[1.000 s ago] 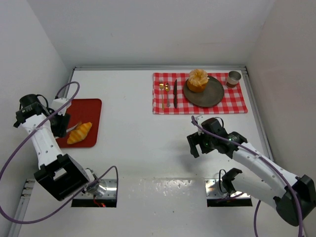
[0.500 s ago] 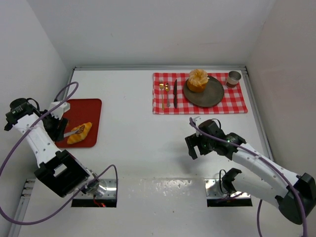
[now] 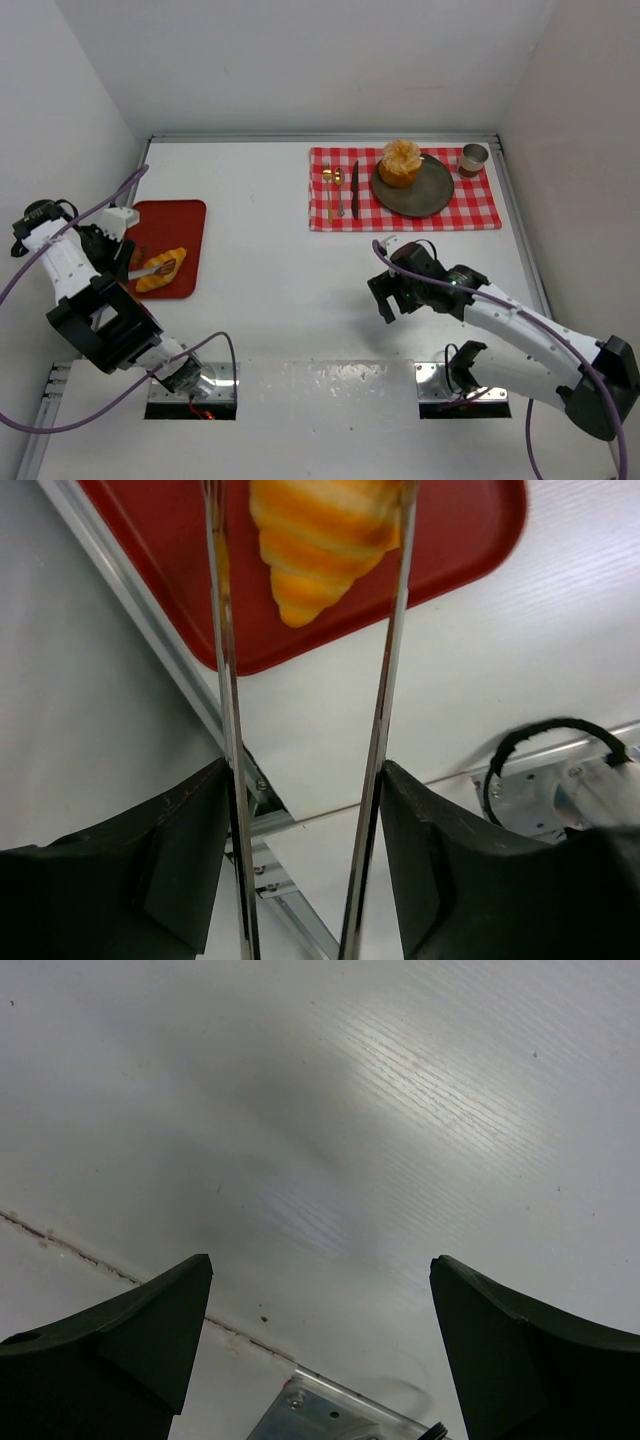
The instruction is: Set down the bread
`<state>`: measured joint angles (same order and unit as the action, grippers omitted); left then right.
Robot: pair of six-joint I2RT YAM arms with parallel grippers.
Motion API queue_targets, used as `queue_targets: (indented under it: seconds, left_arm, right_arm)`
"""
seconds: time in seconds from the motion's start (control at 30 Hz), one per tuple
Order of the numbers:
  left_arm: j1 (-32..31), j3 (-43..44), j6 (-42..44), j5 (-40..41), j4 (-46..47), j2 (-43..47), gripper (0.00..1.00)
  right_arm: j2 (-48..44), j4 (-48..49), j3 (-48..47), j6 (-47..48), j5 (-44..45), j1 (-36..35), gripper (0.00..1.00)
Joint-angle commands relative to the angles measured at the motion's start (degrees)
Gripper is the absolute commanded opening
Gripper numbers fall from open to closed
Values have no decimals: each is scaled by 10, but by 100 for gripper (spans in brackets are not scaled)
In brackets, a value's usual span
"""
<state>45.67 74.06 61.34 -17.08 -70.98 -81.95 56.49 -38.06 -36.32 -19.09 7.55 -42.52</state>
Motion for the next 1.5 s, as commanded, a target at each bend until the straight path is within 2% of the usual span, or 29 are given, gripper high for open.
queue_targets:
  seconds: [0.0, 0.13, 0.23, 0.37, 0.43, 0.47, 0.57, 0.6, 0.77, 0.87, 0.93, 0.97, 1.0, 1.07, 1.1, 1.13, 1.2, 1.23, 1.3, 1.33, 1.43, 1.47]
  left_arm:
    - [-16, -30, -19, 27, 76, 16, 63]
    - [-23, -52, -32, 49, 93, 21, 62]
    - [-28, -43, -32, 41, 81, 7, 56]
    - [-28, -22, -32, 28, 52, 0, 39]
    - [-28, -8, -32, 22, 37, -6, 36]
    - [-28, 1, -26, 22, 32, -6, 28]
    - [-28, 14, -26, 22, 26, -11, 21]
    - [-28, 14, -33, 22, 26, -11, 4]
    - [-48, 84, -75, 3, 26, -11, 2]
    - [-91, 138, -138, -16, 37, -11, 2]
    - [-158, 182, -207, -23, 59, -11, 2]
    - [-185, 196, -230, -23, 66, -11, 2]
    - [-246, 210, -269, -23, 77, -11, 2]
    - [-311, 247, -312, -23, 101, -19, 2]
    - [-377, 258, -348, -16, 111, -36, 2]
    - [-411, 278, -363, -5, 121, -47, 2]
    - [-473, 299, -391, 16, 151, -73, 2]
    - [-531, 312, -409, 37, 160, -108, 2]
    - [-584, 363, -422, 52, 174, -151, 2]
    - [-631, 408, -427, 61, 174, -174, 2]
    - [-717, 488, -452, 68, 185, -273, 2]
    - [-737, 539, -452, 68, 185, -316, 2]
  right_arm:
    - [11, 4, -29, 3, 12, -5, 89]
    - [15, 6, -31, 7, 11, -7, 89]
    - [18, 11, -31, 12, 13, -6, 89]
    - [23, 14, -32, 14, 16, -6, 89]
    - [23, 16, -32, 14, 16, -6, 89]
    - [25, 17, -33, 14, 17, -5, 89]
    - [27, 20, -31, 20, 19, -5, 89]
    - [28, 23, -31, 20, 19, -6, 89]
    - [37, 26, -31, 20, 21, -4, 89]
    - [41, 26, -28, 7, 33, -5, 89]
    - [32, 21, -25, -26, 72, -3, 89]
    - [27, 10, -22, -36, 135, 2, 89]
    - [21, 5, -5, -59, 155, 6, 89]
    - [-20, 3, 22, -93, 188, 32, 89]
    - [-32, 4, 40, -100, 186, 39, 89]
    - [-73, 5, 49, -105, 186, 60, 89]
    - [-98, 12, 77, -109, 166, 101, 91]
    - [-119, 8, 93, -111, 164, 110, 91]
    - [-140, -17, 99, -113, 173, 146, 91]
    - [-158, -24, 101, -112, 184, 157, 91]
    - [-186, -44, 99, -89, 179, 196, 91]
    - [-191, -57, 93, -79, 177, 210, 91]
